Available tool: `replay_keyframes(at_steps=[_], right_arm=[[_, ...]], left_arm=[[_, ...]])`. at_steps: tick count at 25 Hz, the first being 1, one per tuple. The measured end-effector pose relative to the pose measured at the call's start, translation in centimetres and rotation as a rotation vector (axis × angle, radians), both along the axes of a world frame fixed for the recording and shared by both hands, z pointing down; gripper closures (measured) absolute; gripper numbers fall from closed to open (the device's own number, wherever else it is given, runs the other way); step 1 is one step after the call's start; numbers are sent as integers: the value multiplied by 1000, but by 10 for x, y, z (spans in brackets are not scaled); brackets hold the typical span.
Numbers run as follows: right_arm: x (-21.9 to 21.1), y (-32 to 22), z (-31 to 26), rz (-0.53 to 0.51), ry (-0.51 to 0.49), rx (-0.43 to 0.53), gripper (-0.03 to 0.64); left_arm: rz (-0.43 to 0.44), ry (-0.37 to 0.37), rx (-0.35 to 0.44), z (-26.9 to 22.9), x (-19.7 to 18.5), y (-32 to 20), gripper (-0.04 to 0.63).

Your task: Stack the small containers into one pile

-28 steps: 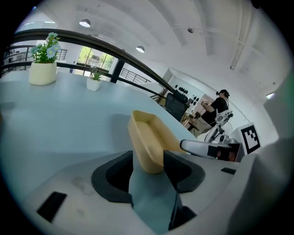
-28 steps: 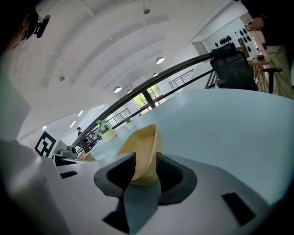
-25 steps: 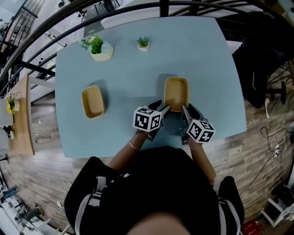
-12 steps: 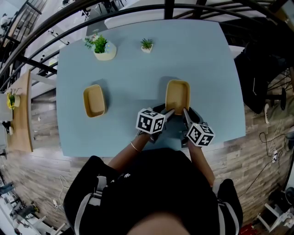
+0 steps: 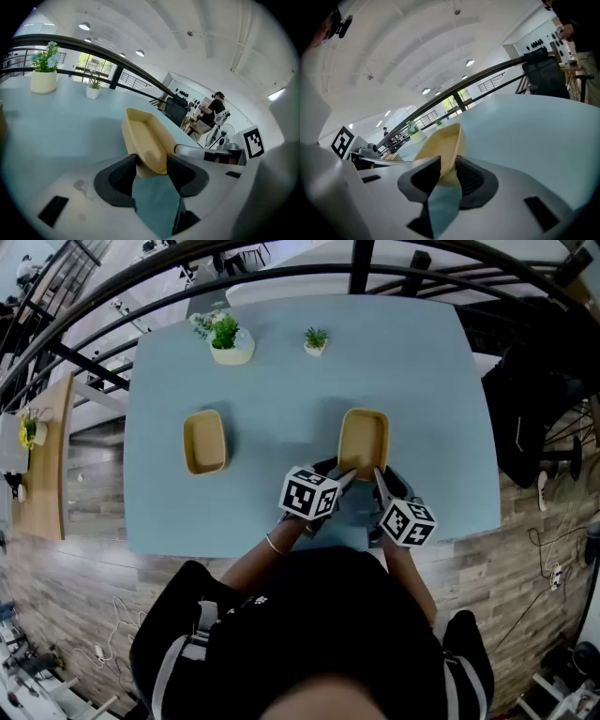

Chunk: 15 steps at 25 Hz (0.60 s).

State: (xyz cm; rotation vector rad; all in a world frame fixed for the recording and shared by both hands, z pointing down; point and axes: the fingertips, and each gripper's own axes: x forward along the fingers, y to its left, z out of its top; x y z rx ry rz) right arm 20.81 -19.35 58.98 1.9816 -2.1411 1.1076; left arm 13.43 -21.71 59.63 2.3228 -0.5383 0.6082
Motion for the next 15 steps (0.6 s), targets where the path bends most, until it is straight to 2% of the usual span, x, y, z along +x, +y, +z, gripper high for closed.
replay_keyframes(at_steps=[11, 15], right_arm=[[-49, -9, -20, -84, 0, 42, 517], [-74, -15, -27, -123, 1, 56, 517]], left_arm=[[-88, -23, 87, -19, -52, -7, 408], [-132, -24, 90, -24, -79, -9, 408]])
